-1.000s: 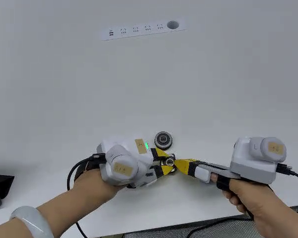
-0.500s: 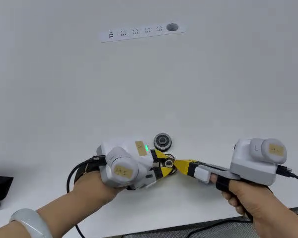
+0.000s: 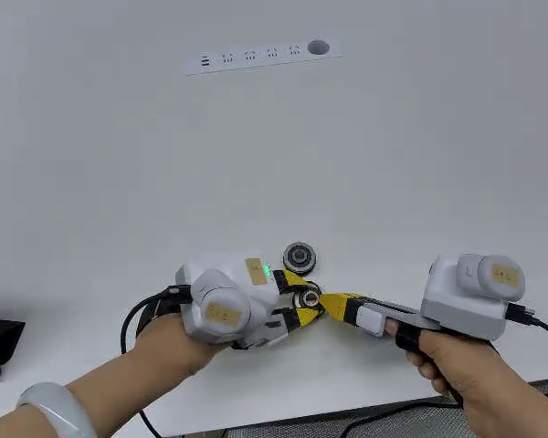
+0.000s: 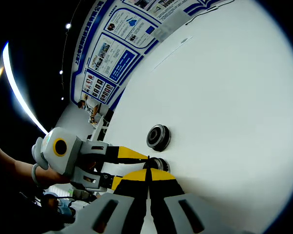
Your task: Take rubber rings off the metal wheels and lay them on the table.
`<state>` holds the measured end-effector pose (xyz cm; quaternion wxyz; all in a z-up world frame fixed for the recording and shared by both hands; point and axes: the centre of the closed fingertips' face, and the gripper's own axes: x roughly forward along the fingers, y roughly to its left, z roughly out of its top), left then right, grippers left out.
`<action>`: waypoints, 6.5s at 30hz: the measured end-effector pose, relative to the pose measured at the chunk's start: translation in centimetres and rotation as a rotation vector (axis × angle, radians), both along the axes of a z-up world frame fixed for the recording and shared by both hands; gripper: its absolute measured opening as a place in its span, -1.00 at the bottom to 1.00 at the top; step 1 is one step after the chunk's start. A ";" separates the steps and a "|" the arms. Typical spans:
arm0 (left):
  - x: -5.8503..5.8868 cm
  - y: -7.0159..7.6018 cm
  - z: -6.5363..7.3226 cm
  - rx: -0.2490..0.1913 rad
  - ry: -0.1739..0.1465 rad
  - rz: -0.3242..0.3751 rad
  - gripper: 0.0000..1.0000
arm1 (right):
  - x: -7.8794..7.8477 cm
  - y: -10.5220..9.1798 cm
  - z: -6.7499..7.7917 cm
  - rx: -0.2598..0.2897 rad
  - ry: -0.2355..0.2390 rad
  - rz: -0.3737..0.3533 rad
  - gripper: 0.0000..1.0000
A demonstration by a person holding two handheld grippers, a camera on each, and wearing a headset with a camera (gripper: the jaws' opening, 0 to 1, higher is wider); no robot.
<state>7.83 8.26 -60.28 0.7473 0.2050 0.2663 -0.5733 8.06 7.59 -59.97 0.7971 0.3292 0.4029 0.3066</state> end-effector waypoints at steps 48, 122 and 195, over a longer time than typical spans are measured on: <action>0.5 2.7 0.0 -0.056 -0.005 0.111 0.14 | -0.1 -1.6 2.6 0.066 -0.018 -0.054 -0.96; 1.2 4.7 -0.3 -0.078 0.025 0.208 0.37 | 1.5 -8.8 -1.1 -0.420 -0.181 0.016 -0.64; 0.2 -0.3 0.1 -0.020 0.006 0.029 -0.71 | -0.4 -2.1 -1.1 -0.162 -0.086 0.032 -0.67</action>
